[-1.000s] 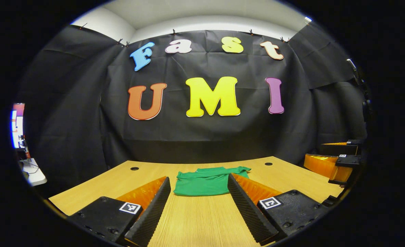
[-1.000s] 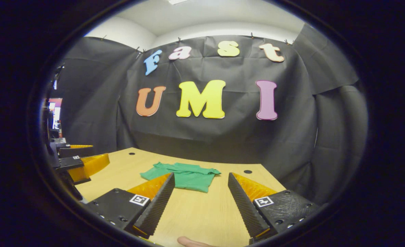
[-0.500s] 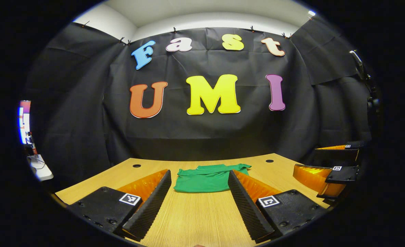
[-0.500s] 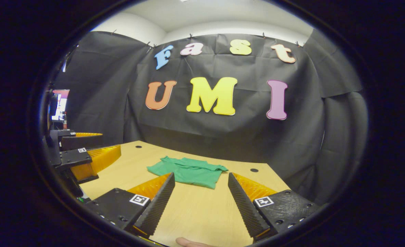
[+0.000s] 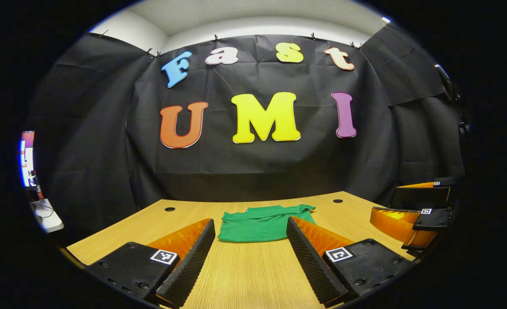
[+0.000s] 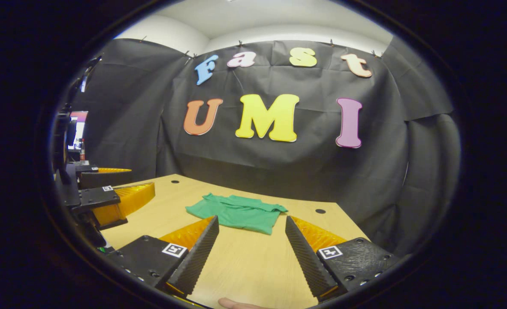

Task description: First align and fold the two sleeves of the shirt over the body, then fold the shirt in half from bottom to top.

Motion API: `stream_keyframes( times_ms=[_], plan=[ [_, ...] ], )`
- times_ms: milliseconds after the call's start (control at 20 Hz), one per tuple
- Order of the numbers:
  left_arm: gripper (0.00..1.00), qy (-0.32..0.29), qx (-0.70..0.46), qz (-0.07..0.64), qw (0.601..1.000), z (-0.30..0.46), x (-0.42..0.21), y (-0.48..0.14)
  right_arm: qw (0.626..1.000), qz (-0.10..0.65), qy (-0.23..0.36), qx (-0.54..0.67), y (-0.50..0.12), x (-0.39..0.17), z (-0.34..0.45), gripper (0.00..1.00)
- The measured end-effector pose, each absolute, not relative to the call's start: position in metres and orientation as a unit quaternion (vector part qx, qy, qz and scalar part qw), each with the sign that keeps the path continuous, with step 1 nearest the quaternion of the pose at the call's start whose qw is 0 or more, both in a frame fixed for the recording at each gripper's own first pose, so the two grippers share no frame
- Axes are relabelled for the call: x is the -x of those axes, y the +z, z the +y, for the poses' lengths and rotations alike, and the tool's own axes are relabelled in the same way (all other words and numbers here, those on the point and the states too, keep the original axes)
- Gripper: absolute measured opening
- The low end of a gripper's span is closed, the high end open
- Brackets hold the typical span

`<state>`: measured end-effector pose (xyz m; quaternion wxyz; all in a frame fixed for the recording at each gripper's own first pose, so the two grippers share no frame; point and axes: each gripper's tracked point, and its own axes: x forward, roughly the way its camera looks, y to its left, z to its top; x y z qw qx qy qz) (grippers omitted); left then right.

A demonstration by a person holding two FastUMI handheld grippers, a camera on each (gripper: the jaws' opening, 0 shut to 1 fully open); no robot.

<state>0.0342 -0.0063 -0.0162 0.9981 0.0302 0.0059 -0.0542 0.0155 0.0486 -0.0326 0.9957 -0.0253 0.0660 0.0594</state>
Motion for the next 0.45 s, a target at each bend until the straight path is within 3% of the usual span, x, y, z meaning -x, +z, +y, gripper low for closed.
stream_keyframes(
  times_ms=[450],
  plan=[
    [1.00, -0.059, -0.033, 0.006, 0.998, -0.0113, -0.0343, -0.0168, 0.996, 0.067, 0.054, 0.028, -0.0337, -0.0165, 0.0458, 0.95]
  ],
)
